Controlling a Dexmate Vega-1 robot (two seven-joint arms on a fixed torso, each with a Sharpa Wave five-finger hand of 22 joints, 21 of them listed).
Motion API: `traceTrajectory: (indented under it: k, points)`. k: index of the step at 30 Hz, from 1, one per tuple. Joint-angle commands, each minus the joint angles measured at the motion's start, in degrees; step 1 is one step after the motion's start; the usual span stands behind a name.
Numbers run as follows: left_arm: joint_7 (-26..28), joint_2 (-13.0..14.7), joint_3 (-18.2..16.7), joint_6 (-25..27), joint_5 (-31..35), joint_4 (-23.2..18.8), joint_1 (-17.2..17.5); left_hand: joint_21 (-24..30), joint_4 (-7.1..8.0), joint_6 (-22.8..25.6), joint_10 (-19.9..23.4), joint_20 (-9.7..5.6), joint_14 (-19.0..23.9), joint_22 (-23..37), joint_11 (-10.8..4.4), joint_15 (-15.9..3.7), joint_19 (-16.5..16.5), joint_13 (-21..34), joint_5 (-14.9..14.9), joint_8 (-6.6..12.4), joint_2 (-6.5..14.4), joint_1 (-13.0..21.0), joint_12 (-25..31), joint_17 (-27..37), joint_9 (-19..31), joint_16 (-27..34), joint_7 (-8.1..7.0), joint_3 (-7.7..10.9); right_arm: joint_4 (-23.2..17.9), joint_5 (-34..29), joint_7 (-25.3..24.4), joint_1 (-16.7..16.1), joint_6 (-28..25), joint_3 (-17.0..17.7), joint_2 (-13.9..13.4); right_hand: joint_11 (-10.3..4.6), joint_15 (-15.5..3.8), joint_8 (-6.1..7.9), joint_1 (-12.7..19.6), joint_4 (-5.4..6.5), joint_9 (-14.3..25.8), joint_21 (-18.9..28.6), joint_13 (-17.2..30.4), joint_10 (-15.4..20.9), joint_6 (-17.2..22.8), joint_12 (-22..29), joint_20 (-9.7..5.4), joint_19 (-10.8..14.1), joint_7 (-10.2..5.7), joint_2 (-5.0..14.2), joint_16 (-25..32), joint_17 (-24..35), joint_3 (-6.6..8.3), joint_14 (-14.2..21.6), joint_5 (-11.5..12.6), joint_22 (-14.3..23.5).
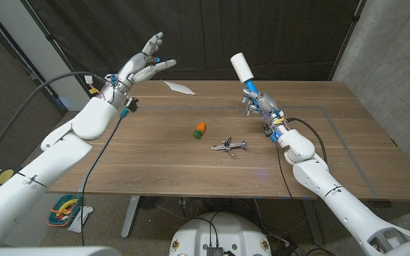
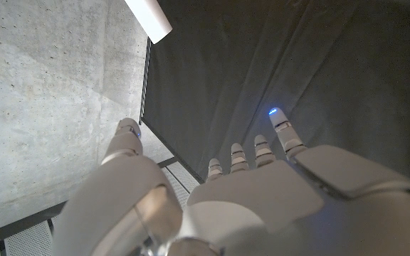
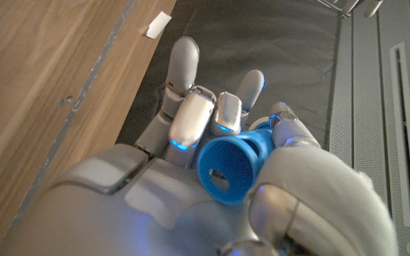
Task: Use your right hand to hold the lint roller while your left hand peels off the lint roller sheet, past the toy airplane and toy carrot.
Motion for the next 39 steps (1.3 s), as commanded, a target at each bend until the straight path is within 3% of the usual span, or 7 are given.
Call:
traceTrajectory:
  k: [1, 11, 17, 19, 27, 30, 39]
  points:
    - [0.5, 1.6, 0.9, 3.5, 1.8, -1.8, 0.3, -0.7, 0.21, 2.1, 0.6, 0.24, 0.4, 0.2, 0.13, -0.13, -10.2, -0.4, -0.1, 1.08, 0.4, -0.6, 0.7, 0.1, 0.1, 0.6, 0.71, -0.15, -8.6, -12.3, -30.9, -3.4, -10.6, -0.8, -1.5, -0.21, -0.77, 0.24, -1.1, 11.63, -0.2, 0.3, 0.4, 1.1, 3.1, 7.0, -1.86, 0.5, 2.89, 2.85, 0.2, -0.1, 12.39, -0.2, -0.1, 0.3]
    - [1.9, 0.5, 0.7, 8.5, -0.9, -4.2, 2.2, -1.9, 0.85, 0.7, 0.5, 0.25, 0.3, 0.3, 1.29, 0.41, -9.9, -1.4, -0.1, 0.84, 1.8, -2.0, 1.2, 0.3, 0.0, 0.9, 1.33, -0.22, -9.6, -21.9, -40.2, -2.3, -17.8, -3.2, -0.7, 0.28, -0.51, -0.42, -0.7, 11.30, -1.3, -0.2, -0.9, -0.5, 2.3, 5.6, -1.99, -0.1, 2.65, 2.48, -0.1, -0.1, 12.62, -1.0, -0.4, 0.2]
    - [0.6, 0.0, -0.3, 14.9, -7.1, -7.0, 3.8, -2.0, 0.99, 0.7, 1.3, 0.24, 0.9, 0.3, 2.25, 0.55, -8.9, -1.8, -0.2, 0.68, 3.2, -2.0, 1.5, 0.2, -0.1, 1.2, 2.45, 0.27, -10.8, -24.5, -42.1, -2.2, -21.3, -4.1, -0.8, 1.36, -0.71, -2.75, -2.0, 12.67, -5.1, -2.6, -15.5, -2.3, -0.4, -6.7, -1.46, -0.6, 1.38, 1.77, -1.3, -0.5, 12.52, -6.5, -0.5, -0.1]
    - [-0.1, 0.3, -0.5, 16.1, -9.0, -7.3, 4.0, -2.2, 1.08, 0.4, 1.3, 0.29, 0.8, 0.3, 2.65, 0.68, -8.9, -1.8, -0.2, 0.54, 3.4, -2.2, 1.5, 0.3, -0.1, 1.1, 2.82, 0.27, -10.8, -24.8, -42.4, -2.3, -21.3, -4.2, -1.0, 1.64, -0.84, -3.96, -2.4, 12.56, -7.5, -3.8, -26.1, -2.7, -1.5, -14.6, -0.97, -0.9, 1.09, 1.44, -1.9, -0.7, 12.10, -8.0, -0.5, 0.0]
    - [-4.8, 2.6, -0.3, 18.7, -16.7, -7.3, 2.9, -5.0, 2.60, -3.9, -2.3, 0.30, -3.7, 0.4, 4.05, 1.89, -12.8, -2.5, -0.3, -0.32, 3.8, -6.1, 0.5, 0.4, 0.0, -0.1, 3.58, -1.05, -12.8, -24.1, -41.8, -3.5, -22.8, -3.8, -2.1, 3.61, -0.98, -11.87, -4.0, 11.07, -13.8, -7.5, -44.0, -13.3, -11.9, -28.2, 0.89, -0.8, -0.91, 0.61, -20.7, -18.5, 9.60, -9.6, -0.6, -0.1]
    - [-5.0, 3.3, 0.2, 18.5, -17.3, -7.4, 2.6, -5.7, 2.64, -4.9, -3.2, 0.29, -4.6, 0.4, 4.10, 2.04, -13.9, -2.6, -0.2, -0.38, 4.0, -6.3, 0.3, 0.4, 0.0, -0.2, 3.60, -1.07, -13.6, -23.9, -41.5, -4.0, -23.8, -3.6, -2.6, 4.32, -0.48, -16.82, -4.2, 9.30, -16.5, -9.5, -49.0, -15.8, -16.1, -31.5, 1.61, -1.5, -1.26, 0.23, -29.6, -29.6, 7.69, -9.7, -0.6, -0.1]
    - [-4.0, 4.7, 1.0, 19.7, -18.8, -8.6, 2.3, -6.6, 2.69, -6.0, -4.4, 0.32, -5.8, 0.5, 4.51, 2.37, -15.3, -2.7, -0.2, -0.31, 4.1, -6.8, 0.2, 0.4, 0.0, -0.3, 3.86, -1.19, -14.3, -23.2, -41.2, -5.2, -24.1, -3.1, -3.7, 5.60, 3.21, -25.32, -8.3, 10.09, -19.6, -11.9, -54.9, -25.9, -22.3, -38.1, 2.41, -0.5, -1.24, -2.31, -42.1, -41.8, 4.73, -15.8, -0.2, -0.1]
